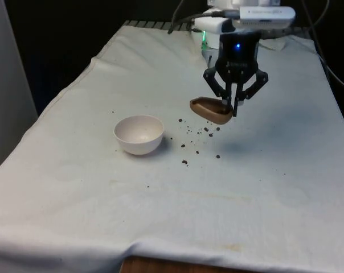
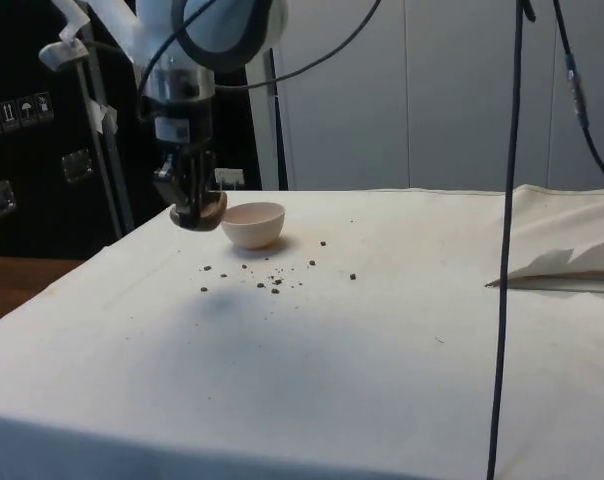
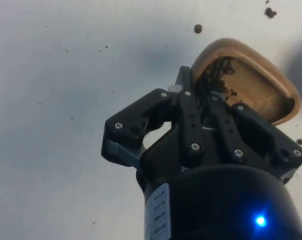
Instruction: Pour the coffee beans from the cup into the bowl.
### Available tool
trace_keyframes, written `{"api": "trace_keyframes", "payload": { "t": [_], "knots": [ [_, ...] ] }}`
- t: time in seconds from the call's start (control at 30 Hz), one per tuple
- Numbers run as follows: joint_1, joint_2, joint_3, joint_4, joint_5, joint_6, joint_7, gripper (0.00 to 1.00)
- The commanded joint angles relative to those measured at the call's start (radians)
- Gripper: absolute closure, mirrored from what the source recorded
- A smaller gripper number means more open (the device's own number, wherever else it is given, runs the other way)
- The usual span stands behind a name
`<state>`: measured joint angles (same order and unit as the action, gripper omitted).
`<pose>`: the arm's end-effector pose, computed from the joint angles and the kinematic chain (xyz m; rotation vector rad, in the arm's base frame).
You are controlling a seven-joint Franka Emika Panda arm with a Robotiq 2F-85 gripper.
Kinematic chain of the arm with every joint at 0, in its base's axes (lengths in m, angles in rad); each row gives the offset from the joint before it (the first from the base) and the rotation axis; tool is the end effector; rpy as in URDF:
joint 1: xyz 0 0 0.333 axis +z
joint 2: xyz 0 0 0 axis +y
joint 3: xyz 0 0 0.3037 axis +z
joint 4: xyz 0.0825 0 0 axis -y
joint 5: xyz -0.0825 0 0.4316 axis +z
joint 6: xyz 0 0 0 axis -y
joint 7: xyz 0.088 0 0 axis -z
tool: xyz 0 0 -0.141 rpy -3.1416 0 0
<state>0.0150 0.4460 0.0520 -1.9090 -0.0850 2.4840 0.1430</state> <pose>0.6734 0.0434 0.1969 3.1142 -0.0290 0.2073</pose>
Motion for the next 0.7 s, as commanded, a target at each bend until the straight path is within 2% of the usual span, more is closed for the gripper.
{"api": "trace_keyframes", "payload": {
  "t": [0.0, 0.03, 0.07, 0.1, 0.17, 0.33, 0.37, 0.4, 0.6, 0.63, 0.67],
  "knots": [
    [-0.010, -0.009, 0.008, 0.005, 0.019, -0.017, -0.017, 1.00],
    [-0.011, -0.011, 0.008, 0.009, 0.023, -0.022, -0.022, 1.00],
    [-0.003, -0.006, 0.000, 0.006, 0.008, -0.010, -0.009, 1.00],
    [-0.013, -0.013, 0.008, 0.012, 0.026, -0.025, -0.025, 1.00],
    [-0.018, -0.021, 0.006, 0.021, 0.040, -0.038, -0.040, 1.00],
    [-0.026, -0.033, -0.002, 0.028, 0.068, -0.051, -0.069, 1.00],
    [-0.016, -0.031, -0.014, 0.029, 0.061, -0.046, -0.064, 1.00],
    [-0.027, -0.038, -0.008, 0.028, 0.083, -0.055, -0.085, 1.00],
    [-0.032, -0.052, -0.024, 0.030, 0.133, -0.063, -0.133, 1.00],
    [-0.032, -0.054, -0.027, 0.030, 0.141, -0.064, -0.141, 1.00],
    [-0.023, -0.053, -0.040, 0.029, 0.139, -0.055, -0.140, 1.00]
  ]
}}
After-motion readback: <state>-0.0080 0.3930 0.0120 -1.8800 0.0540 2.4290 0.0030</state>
